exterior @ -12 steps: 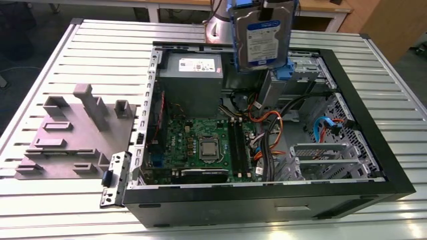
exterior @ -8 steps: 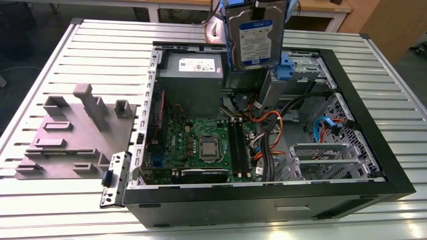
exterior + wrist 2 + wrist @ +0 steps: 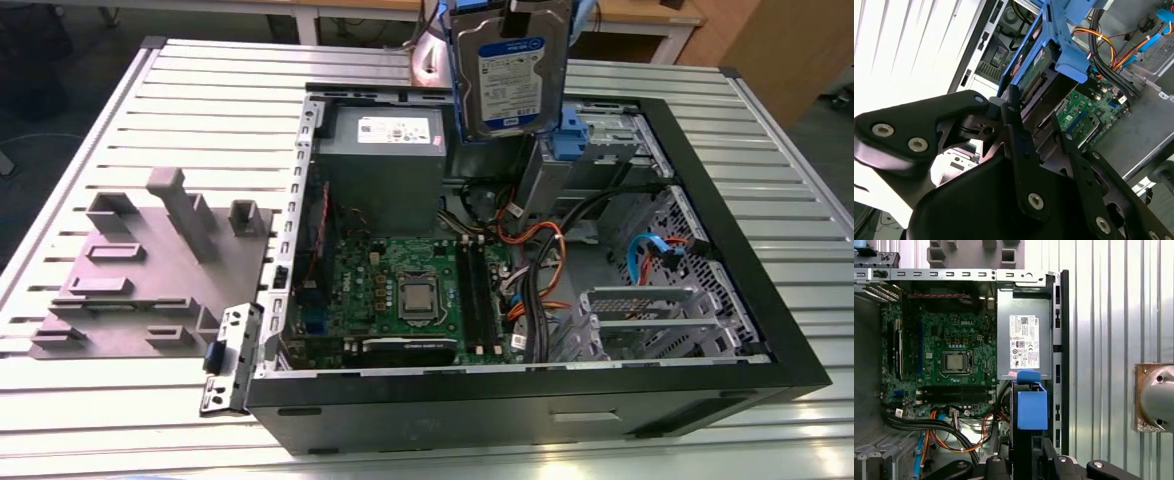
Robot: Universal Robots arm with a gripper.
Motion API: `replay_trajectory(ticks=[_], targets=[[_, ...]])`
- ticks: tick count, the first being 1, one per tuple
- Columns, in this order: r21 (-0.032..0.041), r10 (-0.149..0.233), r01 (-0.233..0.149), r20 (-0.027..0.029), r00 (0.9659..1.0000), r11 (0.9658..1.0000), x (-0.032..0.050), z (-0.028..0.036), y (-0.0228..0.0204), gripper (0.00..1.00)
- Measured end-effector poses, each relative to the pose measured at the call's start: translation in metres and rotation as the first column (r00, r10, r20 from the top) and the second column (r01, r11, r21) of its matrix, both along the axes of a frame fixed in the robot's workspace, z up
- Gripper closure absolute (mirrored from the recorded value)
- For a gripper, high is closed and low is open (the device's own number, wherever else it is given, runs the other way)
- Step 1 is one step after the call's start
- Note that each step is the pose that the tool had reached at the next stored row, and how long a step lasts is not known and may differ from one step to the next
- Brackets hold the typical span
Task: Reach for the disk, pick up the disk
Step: 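Pick up the disk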
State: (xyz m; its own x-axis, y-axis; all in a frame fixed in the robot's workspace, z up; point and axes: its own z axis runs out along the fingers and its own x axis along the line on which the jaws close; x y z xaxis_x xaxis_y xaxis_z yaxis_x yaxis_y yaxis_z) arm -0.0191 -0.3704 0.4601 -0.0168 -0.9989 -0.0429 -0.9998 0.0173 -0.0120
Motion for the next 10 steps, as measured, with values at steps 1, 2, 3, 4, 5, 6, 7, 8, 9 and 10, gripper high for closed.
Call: replay_trajectory(ticks=[1,2,3,4,5,6,7,8,9,10], targets=[[-0.0006,0.0,0.0,-0.0001,1.0,1.0,0.0,0.0001,0.0001,0.65],[-0.0008,0.0,0.0,-0.0001,1.0,1.0,0.0,0.0001,0.0001,0.65],[-0.0008,0.0,0.0,-0.0001,1.0,1.0,0.0,0.0003,0.0001,0.65],[-0.0008,0.0,0.0,-0.0001,1.0,1.0,0.0,0.0007,0.0001,0.65],[-0.0008,0.0,0.0,0.0,1.0,1.0,0.0,0.0013,0.0001,0.65],[-0.0008,0.0,0.0,0.0,1.0,1.0,0.0,0.0021,0.0001,0.65],[-0.0008,0.0,0.0,0.0,1.0,1.0,0.0,0.0027,0.0001,0.65],[-0.0007,0.0,0.0,0.0,1.0,1.0,0.0,0.0027,0.0001,0.65],[-0.0007,0.0,0.0,0.0,1.0,1.0,0.0,0.0029,0.0002,0.65],[-0.0007,0.0,0.0,0.0,1.0,1.0,0.0,0.0032,0.0002,0.65]])
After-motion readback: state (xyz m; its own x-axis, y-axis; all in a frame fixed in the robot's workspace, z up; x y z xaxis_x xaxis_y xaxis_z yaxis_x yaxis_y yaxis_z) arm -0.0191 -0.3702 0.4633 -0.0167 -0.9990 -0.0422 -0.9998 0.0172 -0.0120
